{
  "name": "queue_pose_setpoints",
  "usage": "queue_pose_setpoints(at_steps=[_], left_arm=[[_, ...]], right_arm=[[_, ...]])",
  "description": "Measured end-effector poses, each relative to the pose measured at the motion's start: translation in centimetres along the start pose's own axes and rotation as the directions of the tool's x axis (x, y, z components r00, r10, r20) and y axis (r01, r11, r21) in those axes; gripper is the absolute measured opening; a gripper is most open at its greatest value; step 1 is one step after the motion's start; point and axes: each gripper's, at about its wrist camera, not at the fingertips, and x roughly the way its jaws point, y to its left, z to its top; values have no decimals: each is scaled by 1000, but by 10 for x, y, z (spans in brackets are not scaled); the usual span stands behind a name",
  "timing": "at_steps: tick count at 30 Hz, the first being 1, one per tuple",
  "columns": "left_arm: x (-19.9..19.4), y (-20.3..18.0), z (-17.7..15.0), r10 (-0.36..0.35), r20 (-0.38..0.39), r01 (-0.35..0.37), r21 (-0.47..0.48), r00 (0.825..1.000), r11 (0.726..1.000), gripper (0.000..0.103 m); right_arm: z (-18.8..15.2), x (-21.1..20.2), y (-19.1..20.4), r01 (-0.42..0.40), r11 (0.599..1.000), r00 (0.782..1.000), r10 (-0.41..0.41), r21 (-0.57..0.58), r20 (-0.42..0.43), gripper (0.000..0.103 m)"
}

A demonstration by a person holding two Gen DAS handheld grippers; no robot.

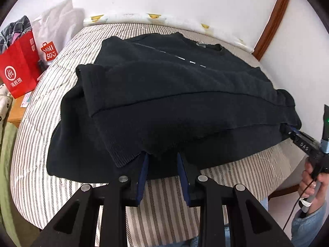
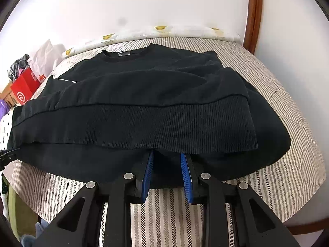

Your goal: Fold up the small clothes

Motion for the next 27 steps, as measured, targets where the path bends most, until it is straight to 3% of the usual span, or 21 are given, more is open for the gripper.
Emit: queue_pose_setpoints(at_steps=[3,7,17,21,27], left_arm=[[8,-1,2,34,-9,-34,3,999,999,27],[-2,-3,10,81,56,-81,4,995,997,27],[3,14,50,78,121,-75,-26,990,997,27],[14,19,74,53,129,-47,-49,990,998,27],[34,21,127,68,153,-60,-51,986,997,27]], right_arm=[[3,2,-1,-1,1000,1000,1,8,2,27],[10,-1,-4,-2,999,1000,1,32,15,24],[56,12,-11,8,998,999,-11,63,43,19],[81,20,-14,-3,997,998,-2,80,65,19],[132,49,-20,0,993,998,-8,119,68,19]])
